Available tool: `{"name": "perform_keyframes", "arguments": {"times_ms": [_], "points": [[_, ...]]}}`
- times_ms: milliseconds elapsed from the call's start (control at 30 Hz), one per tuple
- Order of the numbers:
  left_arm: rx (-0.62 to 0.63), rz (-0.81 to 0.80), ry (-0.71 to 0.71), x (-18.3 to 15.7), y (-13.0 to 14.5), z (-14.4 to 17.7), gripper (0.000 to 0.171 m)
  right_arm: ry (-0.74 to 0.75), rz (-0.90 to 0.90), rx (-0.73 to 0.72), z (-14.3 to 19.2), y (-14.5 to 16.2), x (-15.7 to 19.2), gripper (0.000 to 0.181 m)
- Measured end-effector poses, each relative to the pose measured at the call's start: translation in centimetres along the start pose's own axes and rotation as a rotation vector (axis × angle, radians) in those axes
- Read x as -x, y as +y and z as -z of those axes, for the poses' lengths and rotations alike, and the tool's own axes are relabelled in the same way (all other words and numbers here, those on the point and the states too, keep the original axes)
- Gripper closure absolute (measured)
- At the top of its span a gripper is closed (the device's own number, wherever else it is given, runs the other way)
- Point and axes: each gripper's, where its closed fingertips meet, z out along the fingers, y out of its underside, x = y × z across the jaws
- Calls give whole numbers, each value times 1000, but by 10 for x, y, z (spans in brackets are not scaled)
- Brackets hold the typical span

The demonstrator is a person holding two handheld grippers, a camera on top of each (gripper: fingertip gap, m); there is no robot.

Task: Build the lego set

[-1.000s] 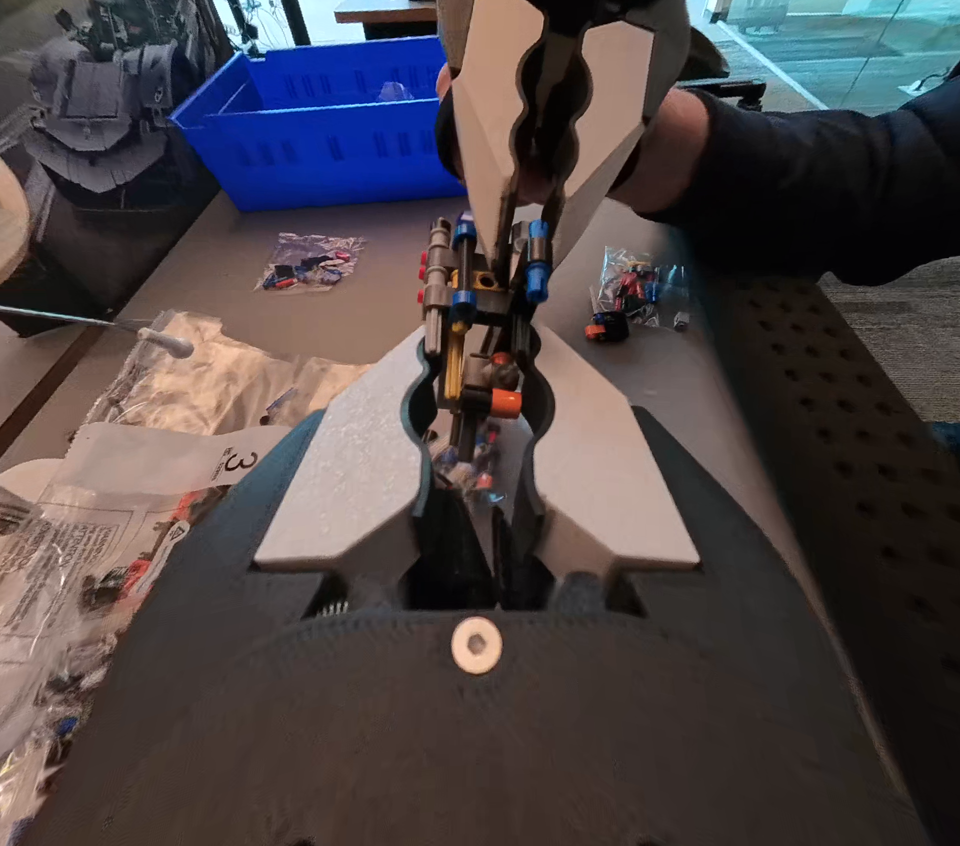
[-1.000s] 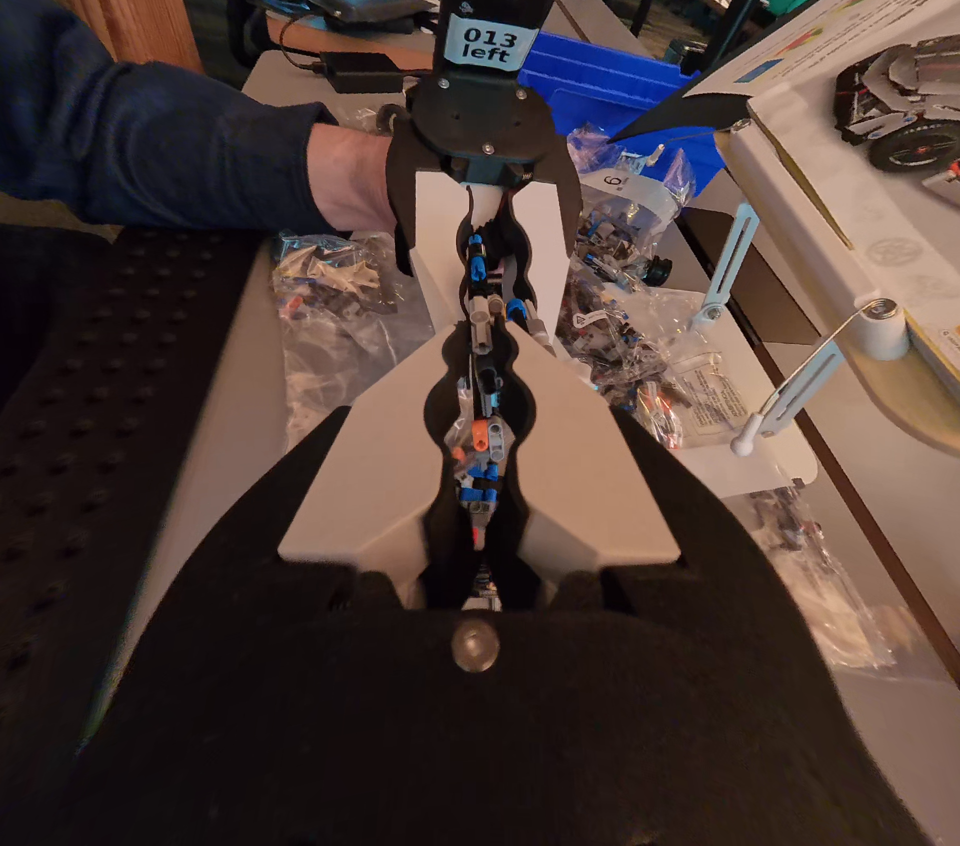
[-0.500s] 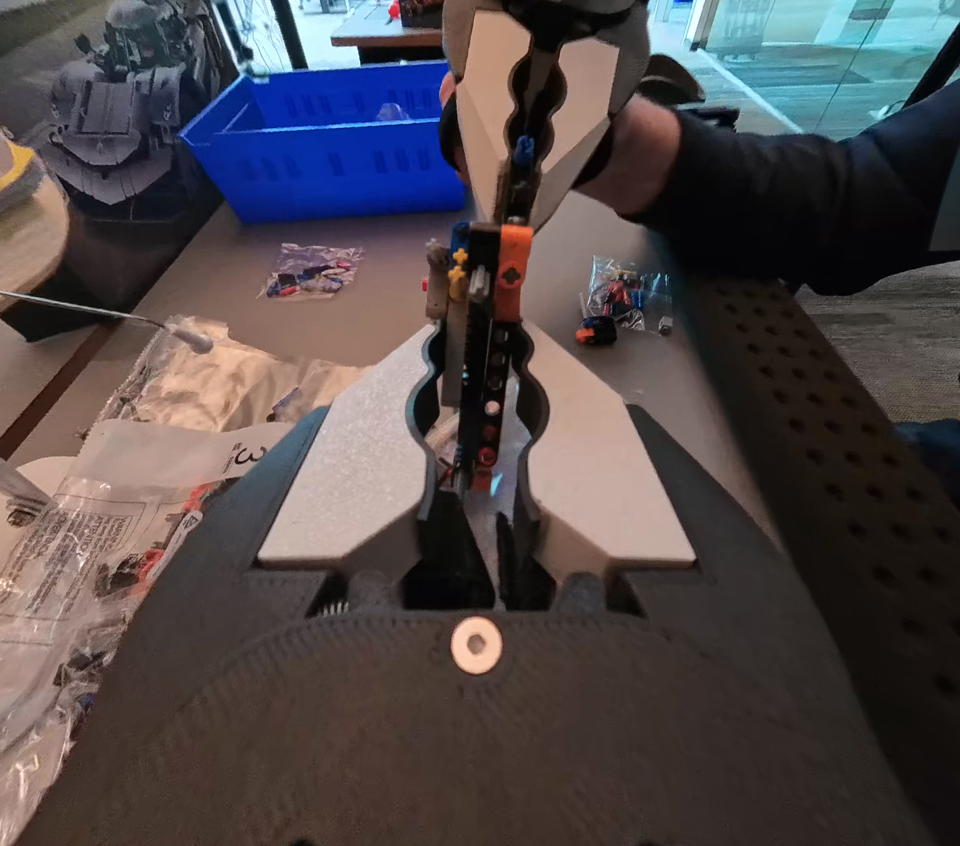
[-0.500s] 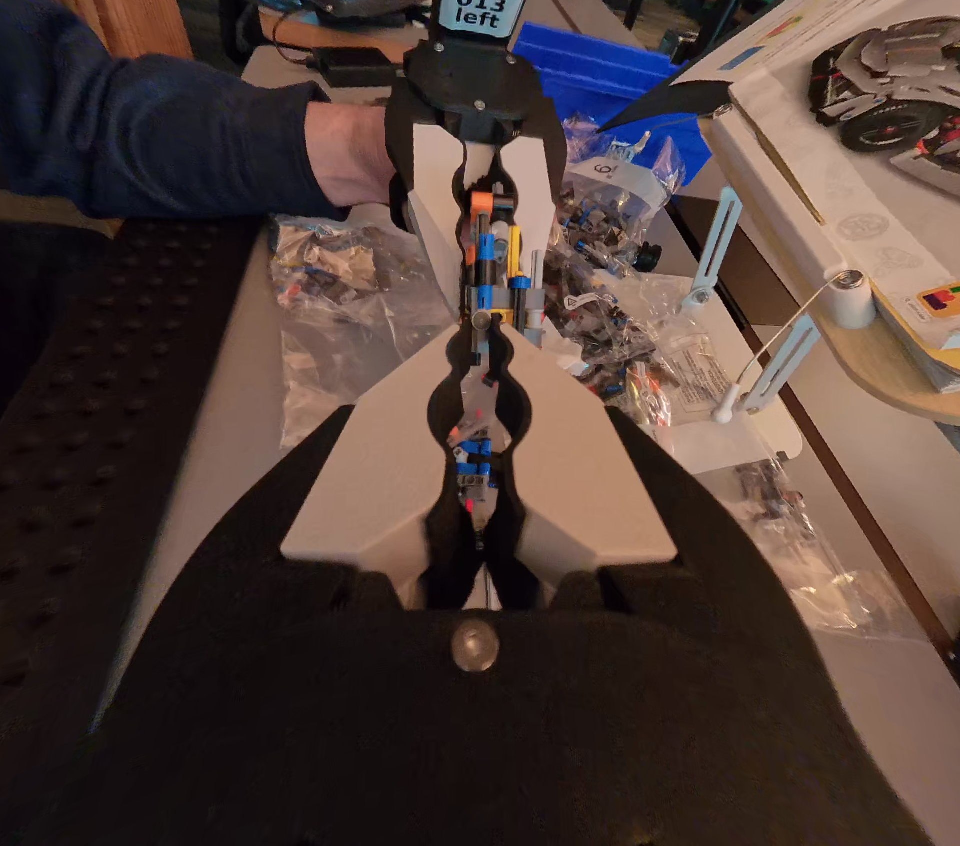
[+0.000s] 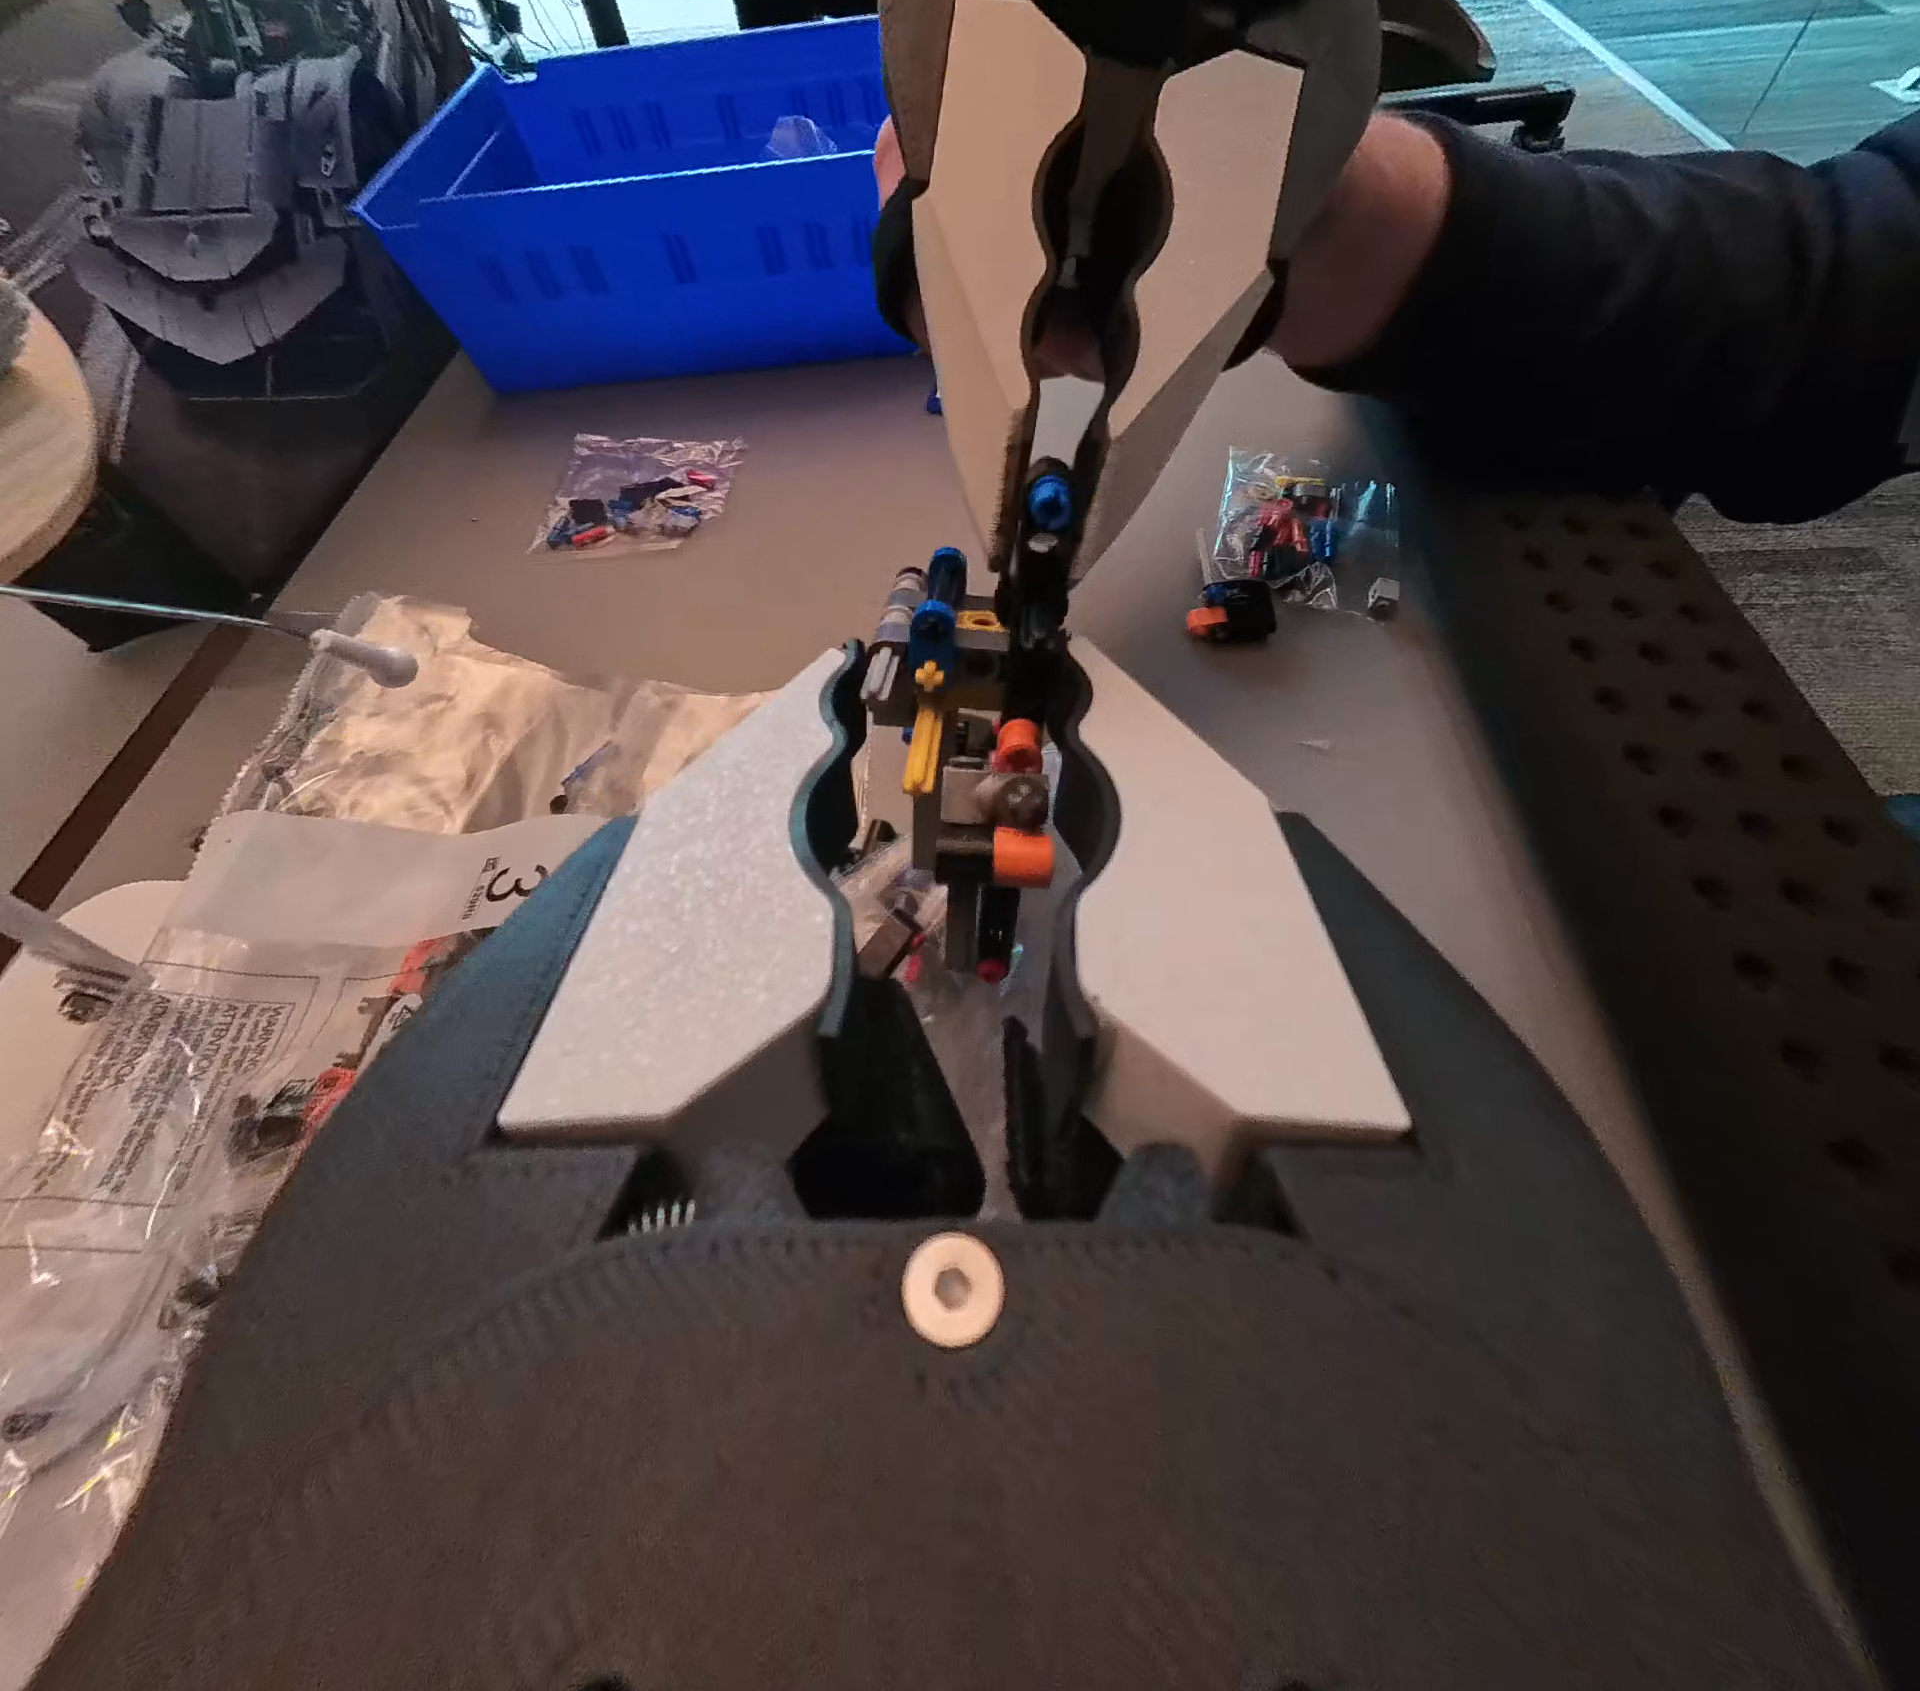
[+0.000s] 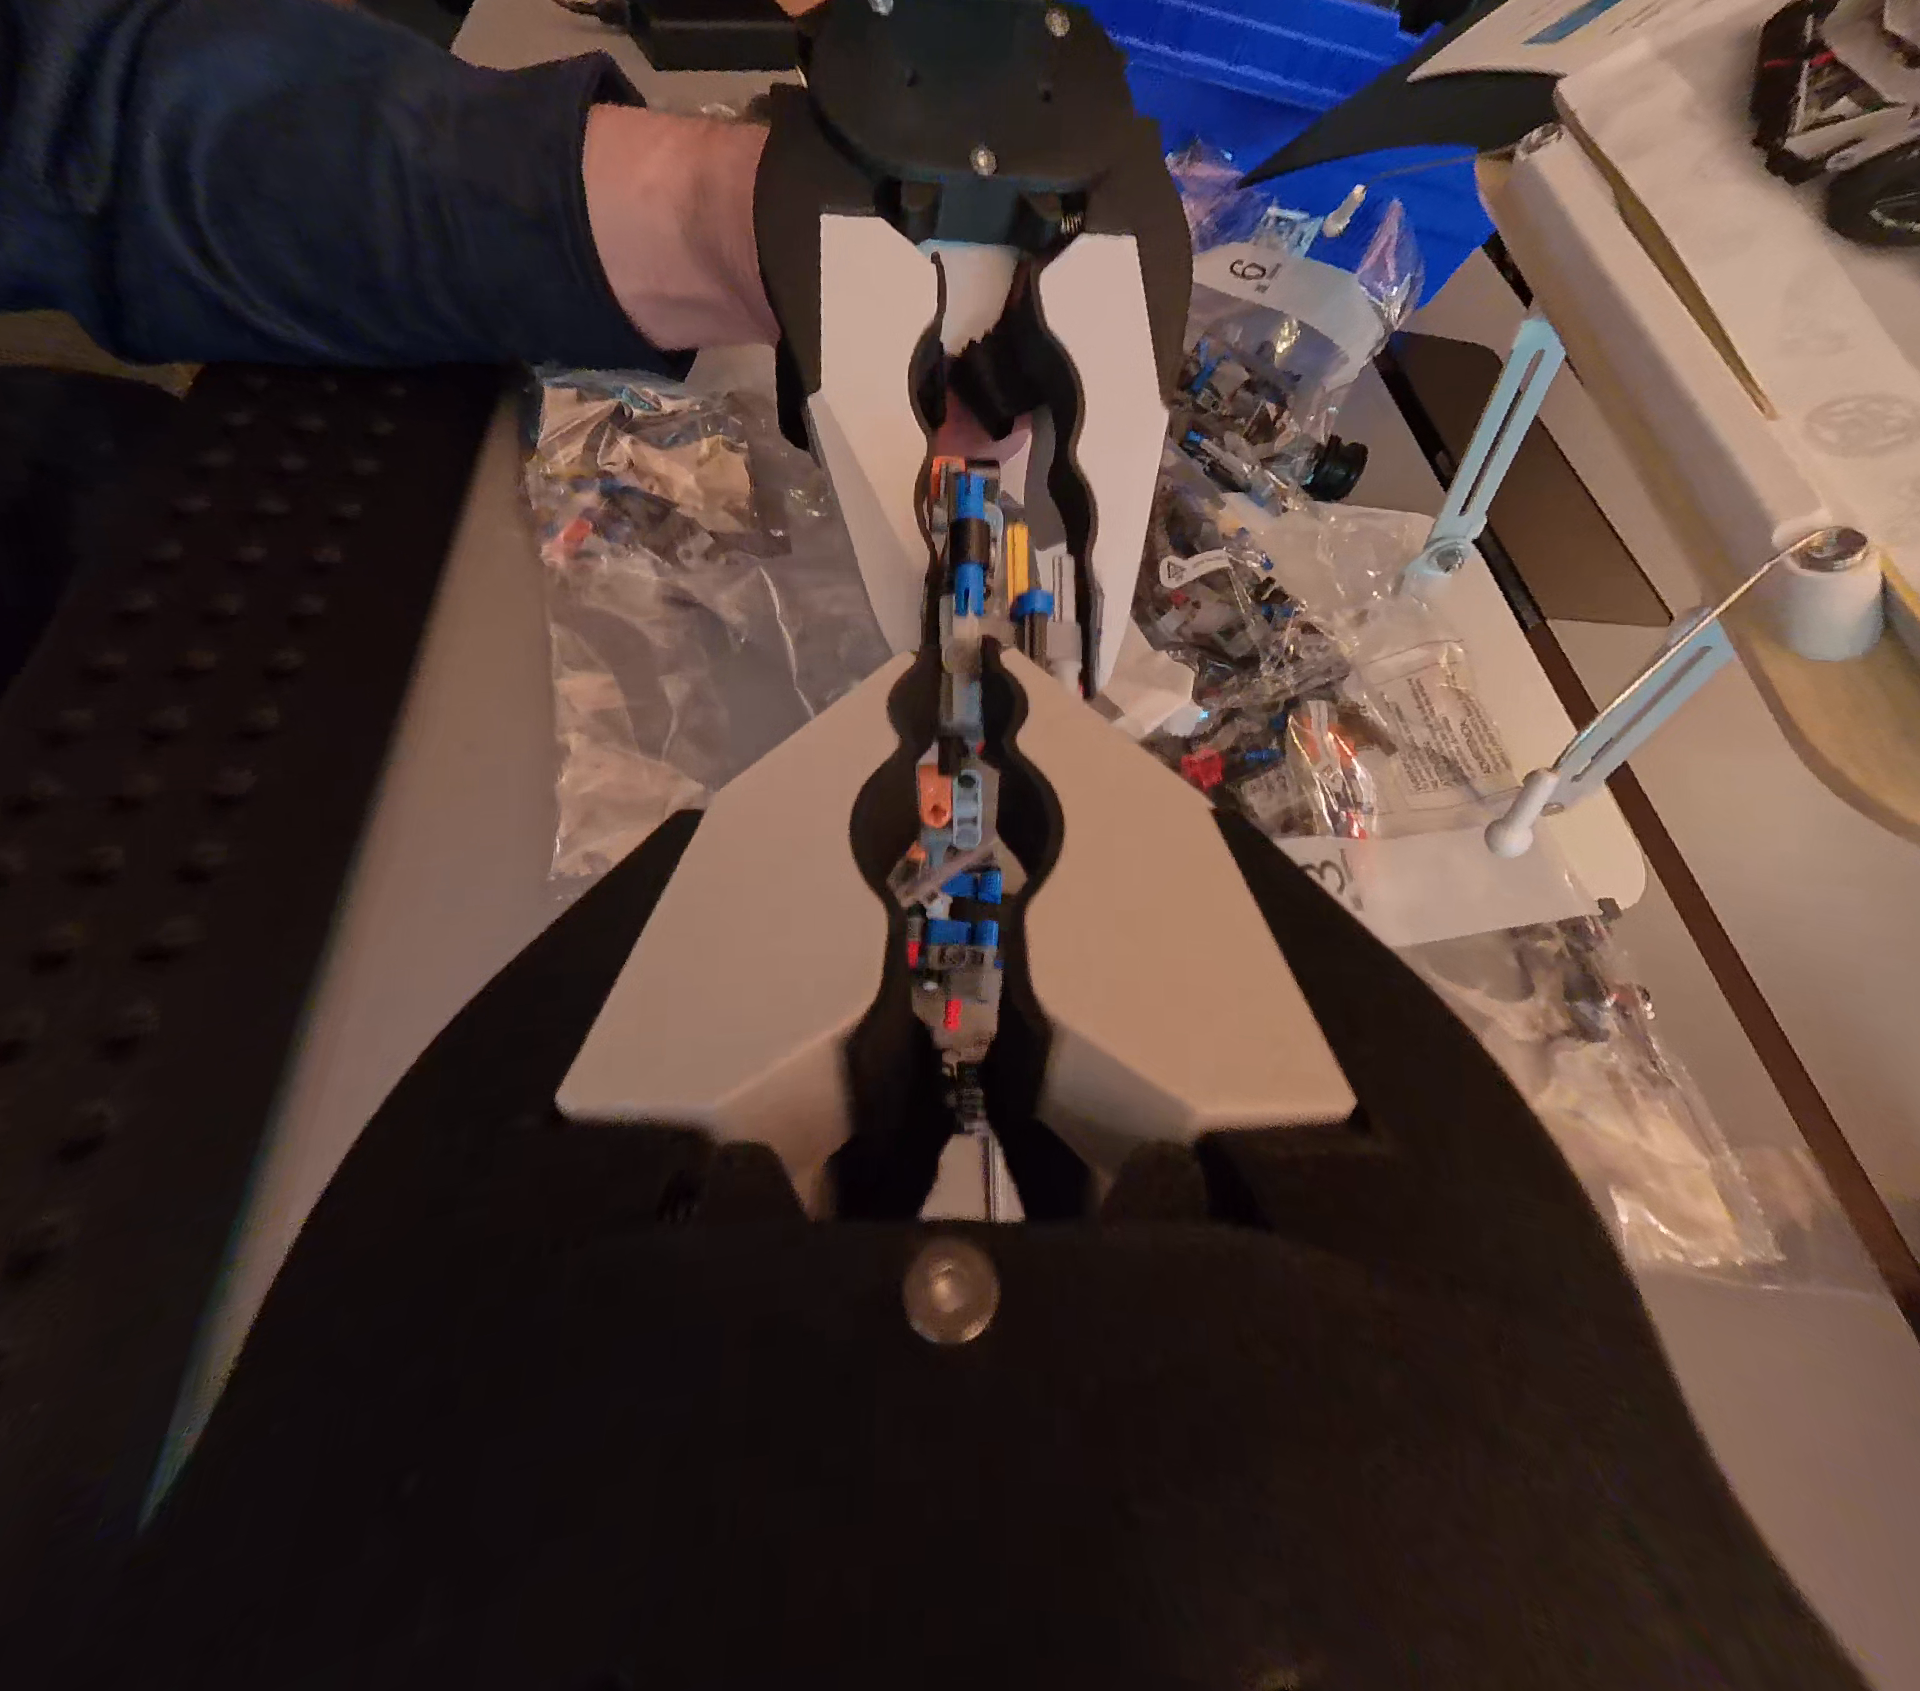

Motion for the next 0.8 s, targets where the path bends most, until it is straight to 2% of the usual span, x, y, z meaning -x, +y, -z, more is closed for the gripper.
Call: {"name": "perform_keyframes", "arguments": {"times_ms": [167,400,533,800], "points": [[59,-39,-17,-1,10,-8,138,4,19,70,-10,10,3,177],[-31,-19,-9,0,-3,0,139,-3,-2,52,1,7,1,178],[-41,-10,-7,0,-4,-2,139,-6,2,51,2,9,1,177],[-105,38,11,1,-13,2,139,50,46,66,5,3,-1,177]]}}
